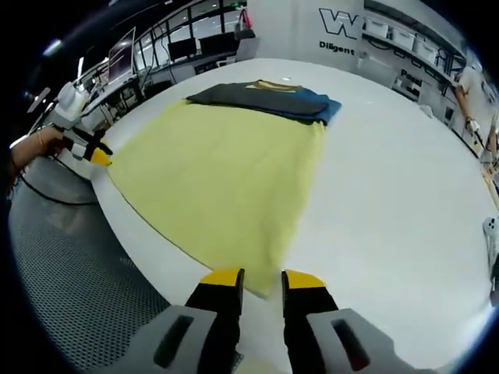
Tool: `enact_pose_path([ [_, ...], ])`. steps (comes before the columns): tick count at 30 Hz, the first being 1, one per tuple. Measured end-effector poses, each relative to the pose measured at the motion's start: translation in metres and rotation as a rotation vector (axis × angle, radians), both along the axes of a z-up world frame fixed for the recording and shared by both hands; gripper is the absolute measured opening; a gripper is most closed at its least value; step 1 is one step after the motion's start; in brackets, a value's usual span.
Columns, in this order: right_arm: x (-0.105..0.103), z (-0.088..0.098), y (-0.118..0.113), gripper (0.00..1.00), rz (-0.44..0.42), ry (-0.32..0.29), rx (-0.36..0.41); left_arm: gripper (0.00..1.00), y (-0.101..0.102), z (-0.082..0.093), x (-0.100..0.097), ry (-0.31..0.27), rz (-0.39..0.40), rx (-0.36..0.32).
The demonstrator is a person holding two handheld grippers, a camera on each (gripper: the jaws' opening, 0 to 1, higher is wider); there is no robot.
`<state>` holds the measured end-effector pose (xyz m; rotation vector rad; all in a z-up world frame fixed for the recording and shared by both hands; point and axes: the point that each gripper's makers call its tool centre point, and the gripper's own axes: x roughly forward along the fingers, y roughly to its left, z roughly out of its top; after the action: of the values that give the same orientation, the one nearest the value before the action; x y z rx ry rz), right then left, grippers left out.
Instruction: Fold the garment on the visible template until the final outline fits inside the template.
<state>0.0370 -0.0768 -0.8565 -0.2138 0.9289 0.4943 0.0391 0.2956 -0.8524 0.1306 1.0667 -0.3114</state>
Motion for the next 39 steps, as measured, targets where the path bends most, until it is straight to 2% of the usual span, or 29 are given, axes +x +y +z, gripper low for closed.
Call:
enact_pose_path([
  [3,0.0,0.0,0.0,0.09,-0.003,-0.001,0.001,0.17,-0.005,-0.001,-0.005,0.023,-0.008,-0.023],
  [9,0.001,0.0,-0.001,0.05,-0.014,0.002,0.008,0.12,-0.009,-0.001,-0.005,0.034,0.0,-0.027],
  [12,0.001,0.0,-0.001,0.01,-0.016,0.006,0.01,0.08,-0.01,0.0,-0.005,0.032,-0.029,-0.013],
  [18,-0.001,0.0,0.002,0.0,-0.014,0.016,0.03,0.07,-0.01,0.002,-0.006,0.03,-0.028,-0.007],
  [22,-0.004,0.003,0.002,0.0,-0.03,0.04,0.046,0.07,-0.011,0.011,-0.006,0.0,-0.084,0.018],
  [25,-0.006,0.006,0.003,0.0,-0.027,0.051,0.05,0.07,-0.011,0.014,-0.008,0.004,-0.08,0.012],
  [30,-0.009,0.022,0.004,0.0,-0.018,0.055,0.054,0.07,-0.01,0.022,-0.011,0.008,-0.092,0.01],
  [34,-0.01,0.035,0.002,0.0,-0.05,0.078,0.091,0.07,-0.012,0.038,-0.014,0.013,-0.115,-0.025],
  [39,-0.01,0.056,0.003,0.0,-0.037,0.058,0.106,0.07,-0.009,0.055,-0.013,-0.017,-0.135,-0.016],
])
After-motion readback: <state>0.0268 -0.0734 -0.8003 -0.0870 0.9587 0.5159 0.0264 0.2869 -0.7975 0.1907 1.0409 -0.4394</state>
